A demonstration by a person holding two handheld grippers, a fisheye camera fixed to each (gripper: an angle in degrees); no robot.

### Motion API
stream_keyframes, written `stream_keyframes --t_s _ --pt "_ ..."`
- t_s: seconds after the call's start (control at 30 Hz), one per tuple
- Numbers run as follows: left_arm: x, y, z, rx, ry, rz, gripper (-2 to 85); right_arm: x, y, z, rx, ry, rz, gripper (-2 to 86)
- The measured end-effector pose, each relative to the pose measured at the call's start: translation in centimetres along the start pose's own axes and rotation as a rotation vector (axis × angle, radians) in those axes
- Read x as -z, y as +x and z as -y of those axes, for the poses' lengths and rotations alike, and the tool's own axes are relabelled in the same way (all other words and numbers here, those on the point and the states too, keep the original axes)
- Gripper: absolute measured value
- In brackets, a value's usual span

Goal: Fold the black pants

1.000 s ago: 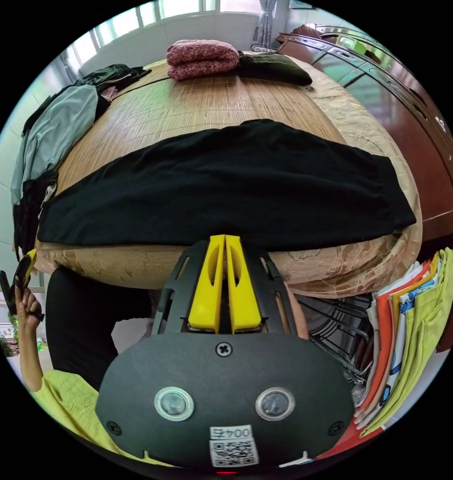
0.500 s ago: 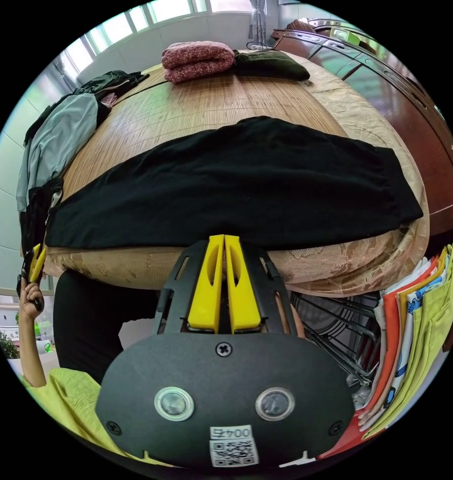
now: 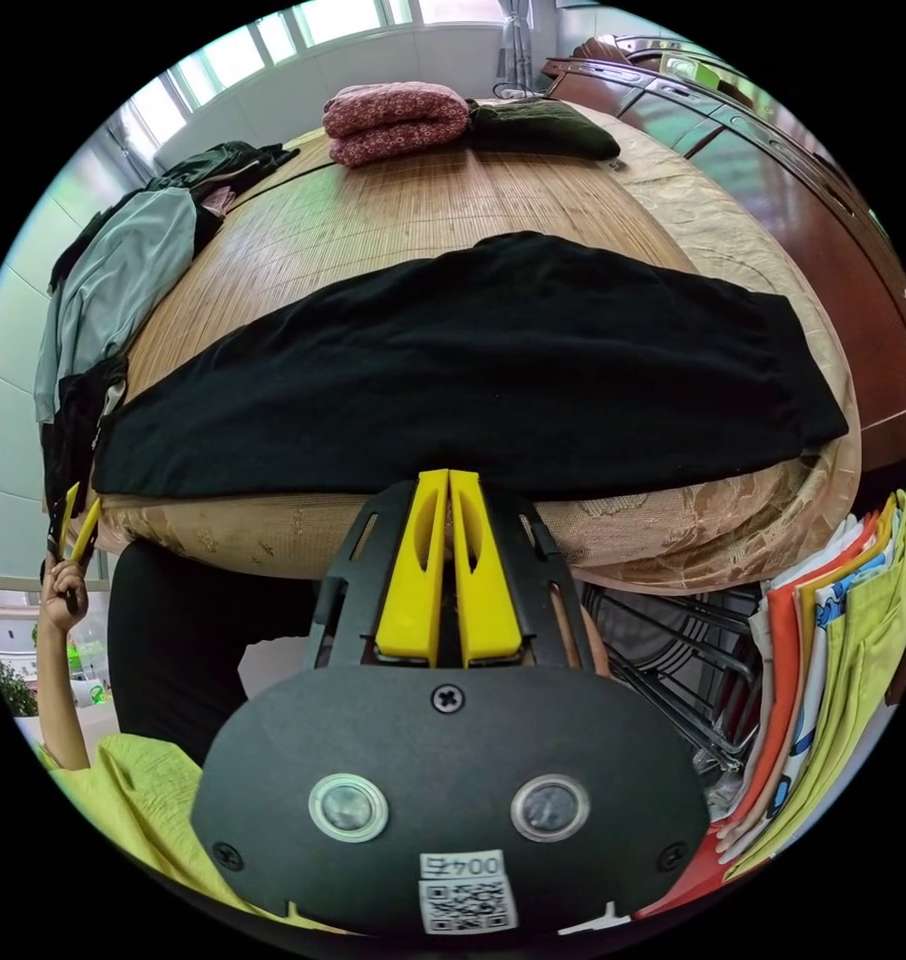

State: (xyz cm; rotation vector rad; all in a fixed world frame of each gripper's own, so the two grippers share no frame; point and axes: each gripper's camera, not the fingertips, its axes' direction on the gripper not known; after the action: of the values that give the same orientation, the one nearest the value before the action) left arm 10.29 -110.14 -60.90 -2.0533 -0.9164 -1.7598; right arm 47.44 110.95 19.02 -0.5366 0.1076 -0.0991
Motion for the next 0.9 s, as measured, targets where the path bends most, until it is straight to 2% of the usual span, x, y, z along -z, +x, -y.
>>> stream_keyframes --t_s 0.77,0.9 --pt "-0.9 -0.1 1.7 -0.047 0.018 0.047 8.8 -0.6 -2.4 1.7 0.007 0.005 -0.014 -0.7" --pt "-1.1 0.4 0.9 -0.129 0.026 0.078 8.2 -0.9 -3.0 2.1 0.006 0.005 -0.009 -0.7"
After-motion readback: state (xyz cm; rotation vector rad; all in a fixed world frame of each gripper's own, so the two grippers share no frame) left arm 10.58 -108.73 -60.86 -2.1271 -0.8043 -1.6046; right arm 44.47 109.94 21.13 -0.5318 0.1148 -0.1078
